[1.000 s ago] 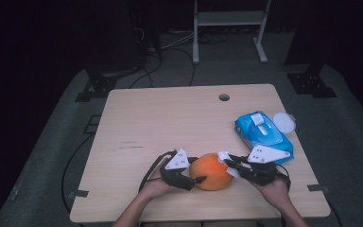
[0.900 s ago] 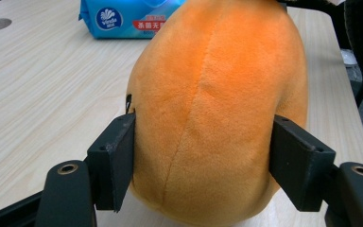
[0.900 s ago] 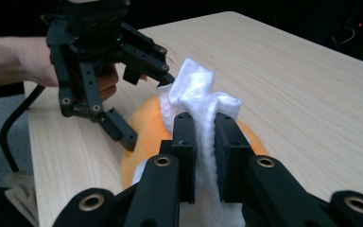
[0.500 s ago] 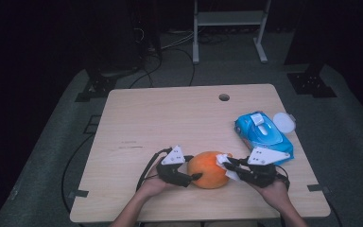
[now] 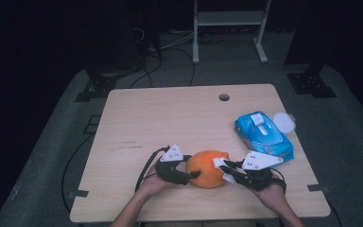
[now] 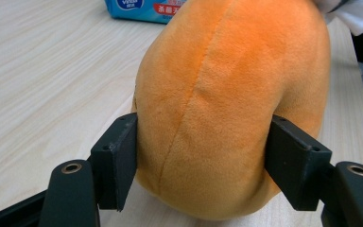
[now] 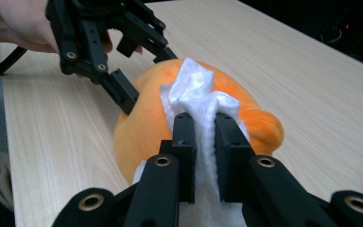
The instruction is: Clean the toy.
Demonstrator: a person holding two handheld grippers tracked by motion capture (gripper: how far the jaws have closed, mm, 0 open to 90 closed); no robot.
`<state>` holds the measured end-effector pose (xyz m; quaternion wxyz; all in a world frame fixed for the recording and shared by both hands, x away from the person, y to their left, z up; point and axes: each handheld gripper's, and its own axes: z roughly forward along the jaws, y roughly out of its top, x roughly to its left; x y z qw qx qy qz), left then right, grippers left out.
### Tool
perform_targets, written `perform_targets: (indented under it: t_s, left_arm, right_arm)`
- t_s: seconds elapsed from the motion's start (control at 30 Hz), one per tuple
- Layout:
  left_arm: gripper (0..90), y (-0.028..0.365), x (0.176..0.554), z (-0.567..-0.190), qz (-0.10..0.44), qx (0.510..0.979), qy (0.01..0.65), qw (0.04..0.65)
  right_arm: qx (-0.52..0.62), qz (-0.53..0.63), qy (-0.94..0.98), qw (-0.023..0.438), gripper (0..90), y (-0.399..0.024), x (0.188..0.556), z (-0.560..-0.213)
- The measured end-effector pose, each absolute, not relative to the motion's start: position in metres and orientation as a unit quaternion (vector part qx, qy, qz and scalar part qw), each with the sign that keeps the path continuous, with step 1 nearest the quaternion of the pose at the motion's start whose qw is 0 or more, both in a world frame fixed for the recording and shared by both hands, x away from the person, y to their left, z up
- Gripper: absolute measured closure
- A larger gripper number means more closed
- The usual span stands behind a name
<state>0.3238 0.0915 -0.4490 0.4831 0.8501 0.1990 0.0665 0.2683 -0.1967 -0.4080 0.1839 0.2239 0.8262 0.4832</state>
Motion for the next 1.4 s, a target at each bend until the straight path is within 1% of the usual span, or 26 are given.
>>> perform_targets:
  t_s: [0.07,0.1,0.2,0.33,0.43,0.7,0.87,0.93,1.13,1.3,1.4]
  left_arm:
    - [32.2,0.090,0.324,-0.448,0.068,0.847,0.202,0.486]
    - [32.3,0.089,0.323,-0.448,0.069,0.846,0.205,0.487]
    - [32.3,0.089,0.324,-0.448,0.067,0.846,0.202,0.489]
    - [32.3,0.089,0.325,-0.448,0.065,0.842,0.204,0.495]
    - [32.2,0.088,0.324,-0.448,0.064,0.841,0.204,0.497]
    - [32.3,0.073,0.309,-0.443,0.101,0.860,0.142,0.480]
    - [32.4,0.074,0.309,-0.442,0.099,0.858,0.139,0.485]
    - [31.4,0.070,0.305,-0.440,0.105,0.858,0.134,0.485]
    - [30.8,0.055,0.291,-0.435,0.150,0.866,0.077,0.471]
    - [30.6,0.059,0.294,-0.436,0.139,0.862,0.092,0.479]
    - [29.5,0.057,0.293,-0.436,0.142,0.864,0.083,0.476]
  right_arm:
    - [0.223,0.497,0.823,0.158,79.3,-0.199,0.270,-0.406]
    - [0.220,0.498,0.824,0.156,79.3,-0.199,0.270,-0.406]
    - [0.213,0.486,0.831,0.169,79.3,-0.196,0.269,-0.406]
    - [0.231,0.480,0.829,0.172,79.3,-0.208,0.277,-0.408]
    - [0.251,0.475,0.827,0.166,79.2,-0.217,0.283,-0.412]
    - [0.256,0.491,0.814,0.175,79.1,-0.214,0.282,-0.402]
    - [0.280,0.483,0.811,0.176,79.2,-0.223,0.290,-0.406]
    - [0.289,0.472,0.812,0.186,79.3,-0.228,0.291,-0.407]
    - [0.290,0.499,0.800,0.165,79.2,-0.225,0.291,-0.401]
    - [0.302,0.477,0.808,0.168,79.2,-0.232,0.298,-0.408]
    - [0.311,0.483,0.804,0.157,79.3,-0.237,0.297,-0.408]
